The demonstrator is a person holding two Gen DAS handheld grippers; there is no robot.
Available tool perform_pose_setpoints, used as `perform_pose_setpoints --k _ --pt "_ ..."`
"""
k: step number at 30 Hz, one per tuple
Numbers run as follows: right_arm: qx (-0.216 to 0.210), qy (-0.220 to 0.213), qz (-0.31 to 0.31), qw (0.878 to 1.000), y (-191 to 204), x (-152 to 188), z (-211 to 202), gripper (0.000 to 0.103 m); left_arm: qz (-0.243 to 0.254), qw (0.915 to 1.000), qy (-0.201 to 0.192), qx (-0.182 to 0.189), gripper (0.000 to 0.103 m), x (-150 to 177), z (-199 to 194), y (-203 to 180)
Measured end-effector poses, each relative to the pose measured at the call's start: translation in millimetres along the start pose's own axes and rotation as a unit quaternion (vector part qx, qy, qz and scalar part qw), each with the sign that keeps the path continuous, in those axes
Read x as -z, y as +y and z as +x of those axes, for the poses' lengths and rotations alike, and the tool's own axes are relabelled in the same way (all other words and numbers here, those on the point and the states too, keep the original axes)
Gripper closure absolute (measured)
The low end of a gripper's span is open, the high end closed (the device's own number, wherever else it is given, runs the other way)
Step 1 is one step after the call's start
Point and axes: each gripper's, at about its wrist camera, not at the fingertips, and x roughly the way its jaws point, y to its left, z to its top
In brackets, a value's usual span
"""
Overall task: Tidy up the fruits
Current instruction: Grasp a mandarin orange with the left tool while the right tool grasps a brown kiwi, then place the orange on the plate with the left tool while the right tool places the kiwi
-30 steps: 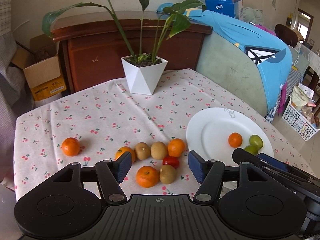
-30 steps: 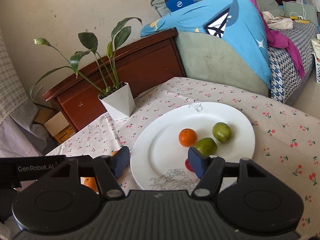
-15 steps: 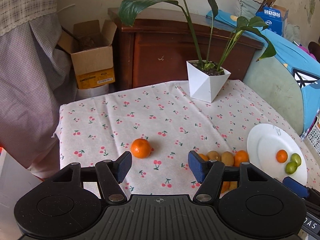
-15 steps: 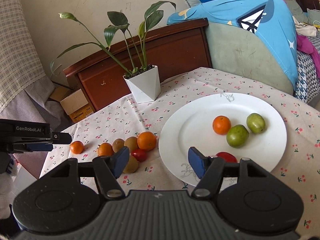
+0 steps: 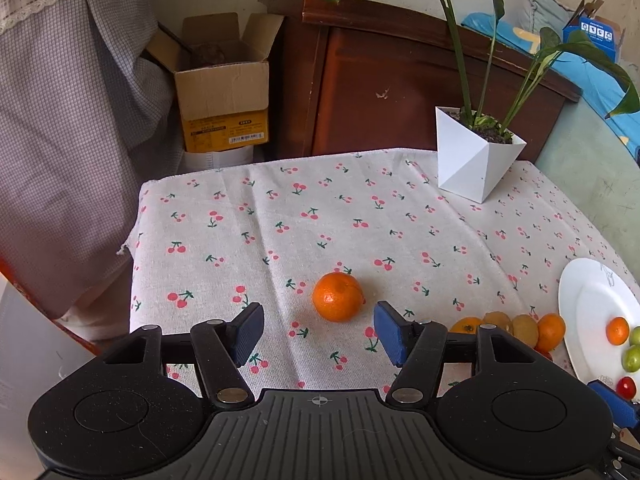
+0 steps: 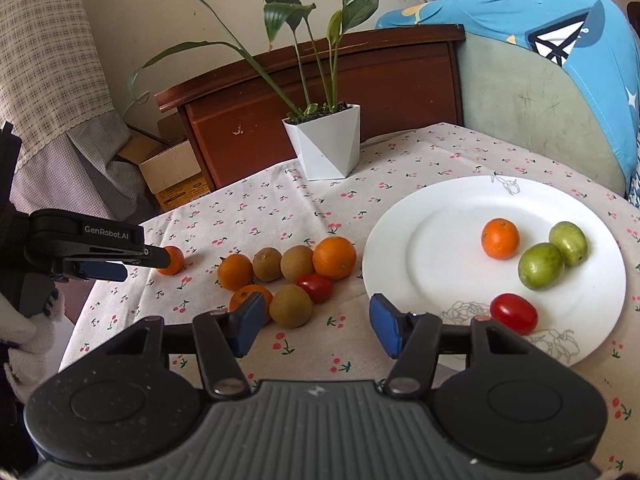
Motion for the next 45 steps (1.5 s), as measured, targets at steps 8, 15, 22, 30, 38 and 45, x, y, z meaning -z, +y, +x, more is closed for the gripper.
perform_pose_setpoints --k 8,15,22,30,38,45 --pt "-0.003 0.009 -0.004 1.000 6.0 2.7 15.7 0.062 0.012 0.9999 -0.007 0.004 0.045 0.9 11.4 -5.3" --pt "-0.006 0.012 -0.017 1.000 11.9 2.0 21.4 0.067 0.030 0.9995 -0.014 0.003 0.045 1.7 21.7 -14.9" --pt "-0.011 0.015 -0.023 1.000 15.2 0.6 27.0 0.074 0.040 0.9987 -0.032 -0.004 0.052 2.3 27.8 -18.0" --pt "-0.005 0.013 -0.030 0.999 18.7 1.1 27.3 0.077 0.034 0.9987 -0.039 0.005 0.074 2.8 25.5 -16.4" --pt "-0.002 0.010 -0.031 0.999 19.5 1.7 24.5 0.077 0.030 0.9987 -0.039 0.010 0.075 7.7 13.1 -16.1" --pt "-0.004 0.007 -0.024 1.000 19.9 2.6 17.8 0.077 0.001 0.9992 -0.039 0.011 0.075 23.8 -3.8 -10.2"
